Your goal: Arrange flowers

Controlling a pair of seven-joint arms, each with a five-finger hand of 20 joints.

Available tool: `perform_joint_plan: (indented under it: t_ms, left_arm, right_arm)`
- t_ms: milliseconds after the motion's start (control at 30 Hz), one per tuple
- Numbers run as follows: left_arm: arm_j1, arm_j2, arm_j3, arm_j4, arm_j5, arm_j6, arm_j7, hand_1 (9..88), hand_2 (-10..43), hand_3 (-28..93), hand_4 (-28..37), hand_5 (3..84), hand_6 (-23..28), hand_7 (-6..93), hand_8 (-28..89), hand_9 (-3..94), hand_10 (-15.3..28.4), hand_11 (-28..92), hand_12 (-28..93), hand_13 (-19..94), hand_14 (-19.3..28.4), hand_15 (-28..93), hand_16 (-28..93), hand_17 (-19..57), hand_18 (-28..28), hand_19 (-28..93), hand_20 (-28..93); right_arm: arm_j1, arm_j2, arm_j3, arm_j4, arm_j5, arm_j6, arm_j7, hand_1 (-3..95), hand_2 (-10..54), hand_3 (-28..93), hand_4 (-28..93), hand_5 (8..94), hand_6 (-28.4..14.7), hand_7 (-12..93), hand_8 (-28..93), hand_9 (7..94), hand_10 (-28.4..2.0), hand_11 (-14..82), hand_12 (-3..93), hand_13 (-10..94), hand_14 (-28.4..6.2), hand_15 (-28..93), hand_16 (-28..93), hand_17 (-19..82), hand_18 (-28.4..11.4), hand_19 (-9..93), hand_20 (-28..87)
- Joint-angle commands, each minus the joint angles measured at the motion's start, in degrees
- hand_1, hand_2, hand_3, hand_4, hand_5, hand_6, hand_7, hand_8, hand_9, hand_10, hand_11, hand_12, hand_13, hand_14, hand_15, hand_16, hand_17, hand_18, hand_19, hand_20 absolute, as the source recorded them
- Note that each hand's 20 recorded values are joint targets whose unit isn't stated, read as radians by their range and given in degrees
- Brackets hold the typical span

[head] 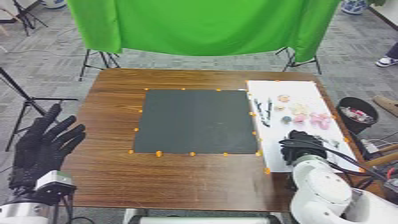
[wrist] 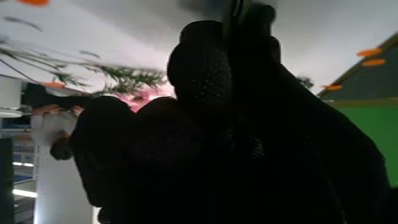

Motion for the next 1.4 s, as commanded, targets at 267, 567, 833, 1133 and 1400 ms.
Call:
perform_joint_plan:
  t_ms: [267, 567, 833, 1133, 1400]
  left_arm:
    - [3.03, 1.12, -1.42, -1.01, -1.98, 1.28, 2.04, 29.6, 7.2, 63, -21.3, 31.3, 6.6, 7.8, -8, 27.1, 18.3, 23, 11, 19, 26.6, 52, -11, -7.1, 28.4, 54, -3]
    - [4.42, 0.76, -3.35, -1.63, -1.92, 1.75, 2.09, 29.6, 7.3, 62, -21.2, 31.3, 6.6, 7.8, -8, 27.1, 18.3, 23, 11, 19, 26.5, 52, -11, -7.1, 28.4, 54, -3]
    - [4.72, -1.93, -5.0, -2.22, -0.12, 1.7, -0.38, 29.6, 7.3, 62, -21.1, 31.3, 6.7, 7.7, -8, 27.0, 18.2, 23, 11, 19, 26.6, 52, -11, -7.0, 28.4, 54, -3]
    - [-0.53, -4.85, -5.19, -1.56, 4.0, -0.11, -7.56, 29.7, 7.3, 62, -21.2, 31.2, 6.6, 7.7, -8, 27.0, 18.2, 23, 11, 19, 26.5, 52, -11, -7.0, 28.4, 54, -3]
    - [-6.48, -4.27, -3.31, -0.04, 5.41, -1.44, -9.39, 29.7, 7.3, 62, -21.2, 31.1, 6.6, 7.9, -8, 27.0, 18.2, 23, 11, 19, 26.6, 52, -11, -6.9, 28.4, 54, -3]
  right_arm:
    - [5.75, 0.96, 1.1, -3.37, -1.08, -0.22, -1.47, 53.2, 0.4, 80, -24, 74.8, -6.0, 39, 22, 83.6, -13.4, 54.7, 21.7, 81, -8.9, 78, 21, 62, -14.4, 93, 54]
    - [16.93, -3.3, -4.72, -4.58, -1.42, -1.65, -3.94, 53.1, 0.0, 80, -23, 75.4, -6.0, 38, 22, 84.3, -13.2, 54.2, 21.7, 82, -8.8, 78, 21, 63, -14.5, 93, 55]
    - [28.89, -14.91, -13.3, -0.66, 0.68, -5.63, -9.36, 53.1, -0.4, 80, -23, 76.0, -6.0, 37, 22, 84.7, -13.2, 53.7, 22.0, 82, -8.8, 78, 21, 63, -14.5, 93, 55]
    - [35.14, -30.17, -19.51, 9.46, 3.11, -9.04, -13.55, 53.1, -0.5, 80, -23, 76.0, -5.7, 37, 23, 85.0, -13.1, 53.3, 22.2, 82, -8.6, 78, 21, 63, -14.4, 93, 55]
    - [40.82, -38.11, -26.19, 19.12, 5.13, -7.38, -15.43, 52.9, -0.4, 80, -23, 75.8, -5.5, 38, 22, 84.9, -13.0, 53.3, 22.3, 82, -8.5, 78, 22, 63, -14.3, 93, 55]
